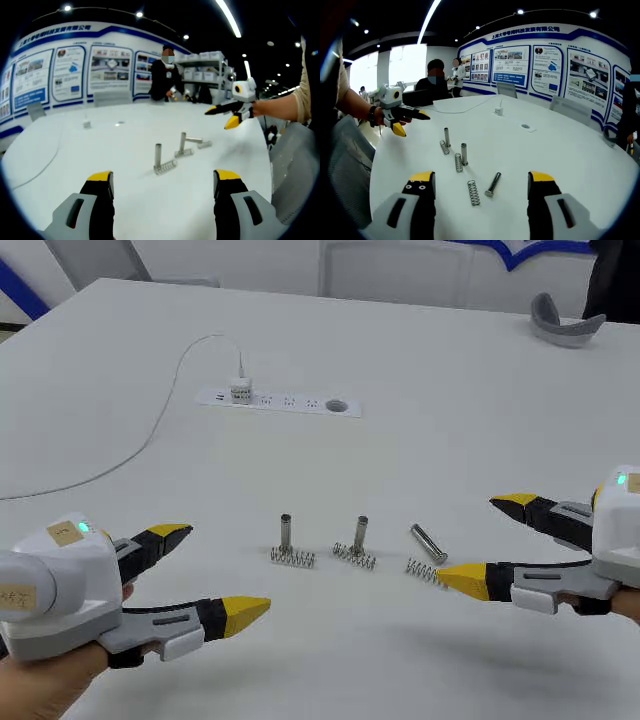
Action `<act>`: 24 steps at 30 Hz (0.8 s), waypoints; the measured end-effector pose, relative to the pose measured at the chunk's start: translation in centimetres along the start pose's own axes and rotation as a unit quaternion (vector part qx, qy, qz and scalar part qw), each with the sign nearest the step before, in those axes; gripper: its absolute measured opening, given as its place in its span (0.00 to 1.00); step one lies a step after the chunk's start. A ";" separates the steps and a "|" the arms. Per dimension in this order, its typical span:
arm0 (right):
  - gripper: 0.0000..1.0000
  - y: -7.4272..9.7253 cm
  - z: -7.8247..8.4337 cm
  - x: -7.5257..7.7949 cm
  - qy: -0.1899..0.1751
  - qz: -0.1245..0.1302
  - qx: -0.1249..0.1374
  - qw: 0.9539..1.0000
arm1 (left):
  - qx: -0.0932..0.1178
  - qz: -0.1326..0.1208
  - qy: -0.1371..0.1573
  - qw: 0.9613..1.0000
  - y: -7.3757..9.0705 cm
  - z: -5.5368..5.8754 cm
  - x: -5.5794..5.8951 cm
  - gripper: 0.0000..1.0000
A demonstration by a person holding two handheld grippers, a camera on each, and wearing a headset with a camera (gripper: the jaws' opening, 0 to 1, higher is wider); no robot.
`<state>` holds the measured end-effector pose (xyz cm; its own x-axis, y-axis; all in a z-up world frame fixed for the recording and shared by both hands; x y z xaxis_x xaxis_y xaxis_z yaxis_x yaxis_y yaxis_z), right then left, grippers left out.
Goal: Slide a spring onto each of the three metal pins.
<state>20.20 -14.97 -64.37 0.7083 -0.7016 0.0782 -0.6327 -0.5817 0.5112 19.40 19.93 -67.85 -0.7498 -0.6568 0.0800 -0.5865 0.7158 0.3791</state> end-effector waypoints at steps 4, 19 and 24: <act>0.72 -0.5 -0.6 0.4 -0.001 0.008 -0.002 1.000 | 0.000 0.000 0.000 1.000 0.0 0.0 0.0 0.83; 0.44 -3.7 -1.5 1.9 -0.022 0.050 -0.053 0.997 | -0.001 0.000 0.000 1.000 -0.3 0.0 0.3 0.83; 0.33 -4.7 -1.3 2.1 -0.033 0.065 -0.078 0.994 | -0.003 0.000 0.000 1.000 -0.3 0.1 0.4 0.83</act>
Point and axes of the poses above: the centre of the closed fingertips' face, and the gripper's own axes: y roughly backward along the fingers, x roughly to its right, z roughly out of its underside, the point moved 9 cm from there along y, roughly backward along the fingers, and after that the axes turned 6 degrees about -x, right-handed, at the moved point
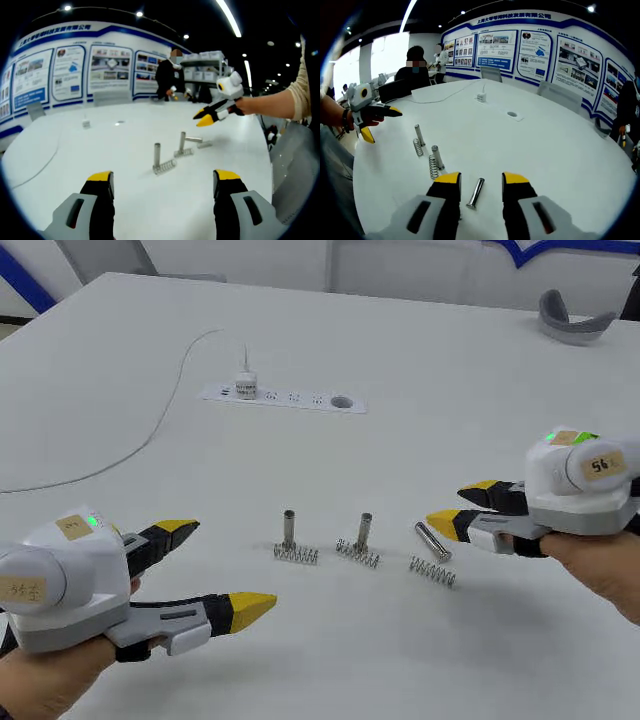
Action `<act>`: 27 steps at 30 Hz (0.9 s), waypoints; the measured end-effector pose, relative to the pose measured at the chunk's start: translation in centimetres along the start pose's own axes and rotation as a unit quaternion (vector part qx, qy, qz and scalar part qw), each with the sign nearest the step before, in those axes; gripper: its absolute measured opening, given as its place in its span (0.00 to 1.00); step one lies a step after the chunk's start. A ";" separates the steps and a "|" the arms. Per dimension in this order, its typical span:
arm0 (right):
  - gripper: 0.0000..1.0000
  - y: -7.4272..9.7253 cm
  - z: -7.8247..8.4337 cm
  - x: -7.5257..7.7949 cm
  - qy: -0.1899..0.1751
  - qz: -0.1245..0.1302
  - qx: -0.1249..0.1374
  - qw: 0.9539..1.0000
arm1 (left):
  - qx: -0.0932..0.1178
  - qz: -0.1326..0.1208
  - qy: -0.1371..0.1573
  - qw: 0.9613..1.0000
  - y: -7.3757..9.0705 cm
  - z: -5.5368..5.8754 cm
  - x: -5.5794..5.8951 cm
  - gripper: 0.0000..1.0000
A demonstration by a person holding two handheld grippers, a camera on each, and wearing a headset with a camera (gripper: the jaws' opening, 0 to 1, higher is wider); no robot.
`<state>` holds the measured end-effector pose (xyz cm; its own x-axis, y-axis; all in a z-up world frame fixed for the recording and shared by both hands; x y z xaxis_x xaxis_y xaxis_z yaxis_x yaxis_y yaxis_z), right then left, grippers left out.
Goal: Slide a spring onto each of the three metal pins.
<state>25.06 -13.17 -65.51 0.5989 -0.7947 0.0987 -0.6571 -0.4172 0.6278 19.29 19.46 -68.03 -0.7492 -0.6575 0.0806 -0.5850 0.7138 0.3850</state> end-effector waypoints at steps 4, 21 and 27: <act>0.29 -1.2 0.2 -0.2 -0.007 0.005 -0.020 1.000 | -0.001 0.000 0.001 1.000 0.0 0.1 0.0 0.82; 0.18 -4.1 1.0 -0.2 -0.033 0.017 -0.079 0.996 | -0.002 0.001 0.002 1.000 -0.1 0.2 -0.1 0.82; 0.15 -4.7 1.1 0.1 -0.043 0.020 -0.092 0.995 | -0.003 0.001 0.002 1.000 -0.1 0.3 -0.2 0.81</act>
Point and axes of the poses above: the centre of the closed fingertips' face, and the gripper's own axes: y roughly backward along the fingers, x roughly to its right, z roughly out of its underside, the point moved 9 cm from there along y, roughly backward along the fingers, and after that the axes turned 6 degrees about -x, right-handed, at the moved point
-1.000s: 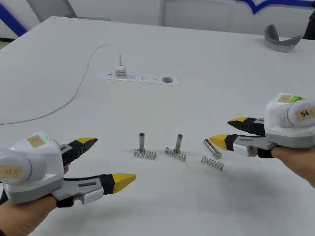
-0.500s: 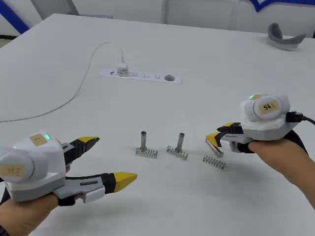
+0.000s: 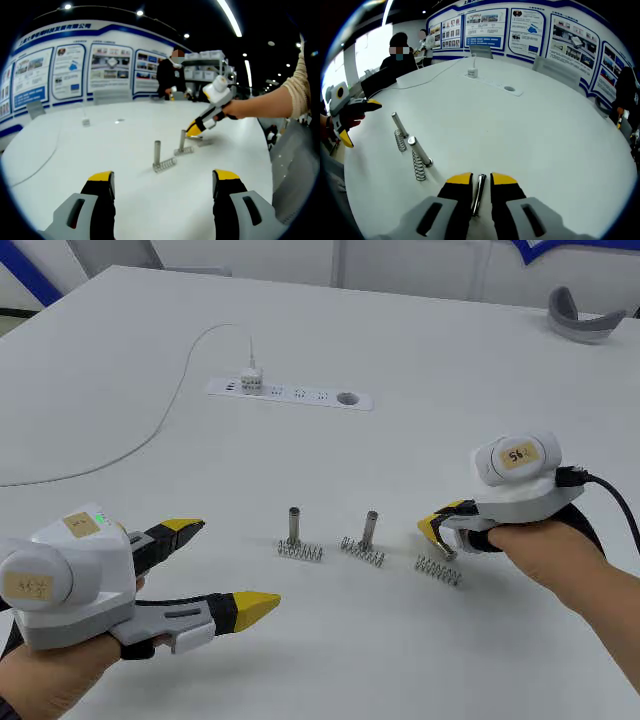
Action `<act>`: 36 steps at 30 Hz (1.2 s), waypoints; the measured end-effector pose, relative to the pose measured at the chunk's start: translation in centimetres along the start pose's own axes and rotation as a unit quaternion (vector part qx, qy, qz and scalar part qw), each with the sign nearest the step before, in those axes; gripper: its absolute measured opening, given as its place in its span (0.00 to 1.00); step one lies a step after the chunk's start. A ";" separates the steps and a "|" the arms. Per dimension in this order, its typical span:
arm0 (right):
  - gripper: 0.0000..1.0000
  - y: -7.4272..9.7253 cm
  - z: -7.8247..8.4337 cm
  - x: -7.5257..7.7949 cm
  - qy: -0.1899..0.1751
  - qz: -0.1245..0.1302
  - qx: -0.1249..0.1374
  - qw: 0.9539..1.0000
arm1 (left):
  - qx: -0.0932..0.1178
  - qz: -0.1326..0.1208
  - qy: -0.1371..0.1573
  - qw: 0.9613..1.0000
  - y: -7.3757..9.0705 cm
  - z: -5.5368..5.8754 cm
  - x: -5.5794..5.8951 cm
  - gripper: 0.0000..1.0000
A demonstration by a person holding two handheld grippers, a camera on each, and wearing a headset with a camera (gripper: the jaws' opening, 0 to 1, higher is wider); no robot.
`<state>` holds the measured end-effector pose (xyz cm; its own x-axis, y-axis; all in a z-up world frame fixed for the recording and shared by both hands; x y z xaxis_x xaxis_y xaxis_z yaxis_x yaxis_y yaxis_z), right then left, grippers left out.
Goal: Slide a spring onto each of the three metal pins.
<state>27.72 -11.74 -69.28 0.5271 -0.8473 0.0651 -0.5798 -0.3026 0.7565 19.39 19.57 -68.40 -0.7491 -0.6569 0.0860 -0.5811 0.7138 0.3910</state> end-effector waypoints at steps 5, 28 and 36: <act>0.13 -0.6 0.2 0.2 -0.010 -0.001 -0.014 1.000 | 0.000 0.000 0.002 1.000 0.0 0.1 -0.1 0.81; 0.10 -1.0 0.5 0.1 -0.028 -0.010 -0.025 0.999 | -0.002 -0.002 0.005 1.000 0.1 0.3 -0.3 0.81; 0.09 -1.0 0.3 -0.2 -0.019 -0.004 -0.027 0.999 | 0.000 -0.002 0.005 1.000 0.1 0.2 -0.4 0.81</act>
Point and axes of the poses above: the centre of the closed fingertips' face, and the gripper's own axes: y roughly backward along the fingers, x roughly to its right, z roughly out of its underside, the point moved 9 cm from there along y, roughly backward along the fingers, and after that the axes turned 6 degrees about -x, right-handed, at the moved point
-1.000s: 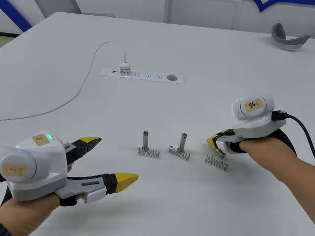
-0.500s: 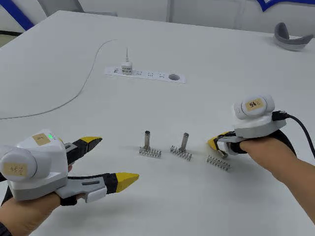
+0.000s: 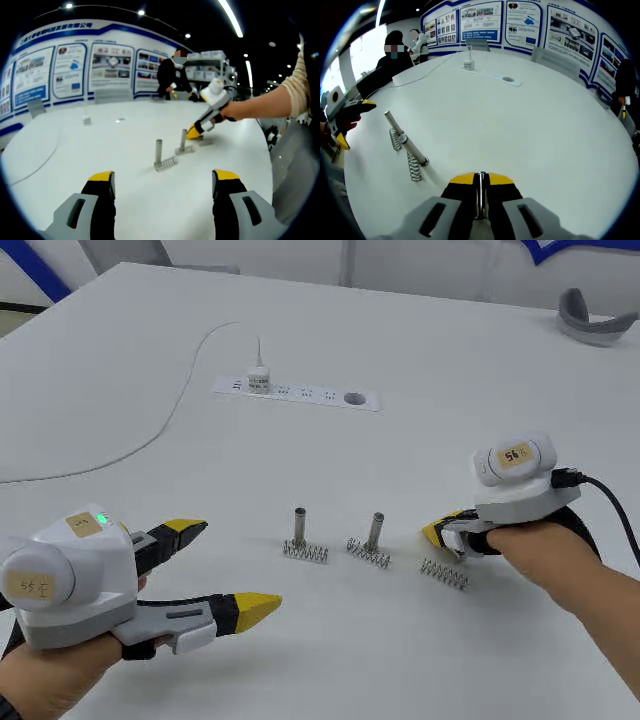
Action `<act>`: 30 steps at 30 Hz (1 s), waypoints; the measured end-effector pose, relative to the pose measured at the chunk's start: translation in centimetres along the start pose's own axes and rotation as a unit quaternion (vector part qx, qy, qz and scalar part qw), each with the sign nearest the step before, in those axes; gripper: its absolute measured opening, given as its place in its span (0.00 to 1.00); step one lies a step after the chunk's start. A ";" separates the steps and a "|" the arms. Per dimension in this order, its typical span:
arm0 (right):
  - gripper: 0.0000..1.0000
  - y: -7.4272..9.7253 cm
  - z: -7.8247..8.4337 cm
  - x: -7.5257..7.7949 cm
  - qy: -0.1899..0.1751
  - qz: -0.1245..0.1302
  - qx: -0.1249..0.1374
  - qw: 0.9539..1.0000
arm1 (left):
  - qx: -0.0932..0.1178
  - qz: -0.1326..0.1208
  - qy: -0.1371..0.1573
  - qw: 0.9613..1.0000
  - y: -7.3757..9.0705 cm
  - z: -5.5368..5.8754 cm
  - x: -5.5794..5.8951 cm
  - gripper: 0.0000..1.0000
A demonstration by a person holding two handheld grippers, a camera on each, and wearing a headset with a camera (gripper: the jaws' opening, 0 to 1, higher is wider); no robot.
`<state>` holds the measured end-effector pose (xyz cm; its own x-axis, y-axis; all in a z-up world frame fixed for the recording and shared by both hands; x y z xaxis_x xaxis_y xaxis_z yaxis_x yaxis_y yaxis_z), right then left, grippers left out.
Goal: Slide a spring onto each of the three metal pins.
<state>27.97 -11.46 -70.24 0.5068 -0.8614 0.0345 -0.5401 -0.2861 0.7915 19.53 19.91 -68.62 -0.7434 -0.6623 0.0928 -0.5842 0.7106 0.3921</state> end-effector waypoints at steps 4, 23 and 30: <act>0.09 0.0 0.0 -0.1 0.010 0.007 0.001 1.000 | 0.000 0.000 -0.001 1.000 0.0 0.0 0.0 0.80; 0.09 3.0 -0.6 -1.0 0.013 0.008 0.036 0.999 | 0.005 0.002 -0.004 1.000 0.1 -0.5 0.5 0.80; 0.09 3.5 -0.7 -0.9 0.011 0.010 0.046 0.999 | 0.007 0.003 -0.006 1.000 0.1 -0.6 0.5 0.80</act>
<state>26.07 -11.37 -67.05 0.5098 -0.8579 0.0637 -0.6095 -0.3080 0.7305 19.27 19.53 -67.96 -0.7504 -0.6557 0.0840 -0.5844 0.7174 0.3793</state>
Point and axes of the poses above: the centre of the closed fingertips' face, and the gripper's own axes: y roughly backward along the fingers, x roughly to its right, z roughly out of its underside, the point moved 9 cm from there along y, roughly backward along the fingers, and after that the axes turned 6 degrees about -x, right-handed, at the moved point
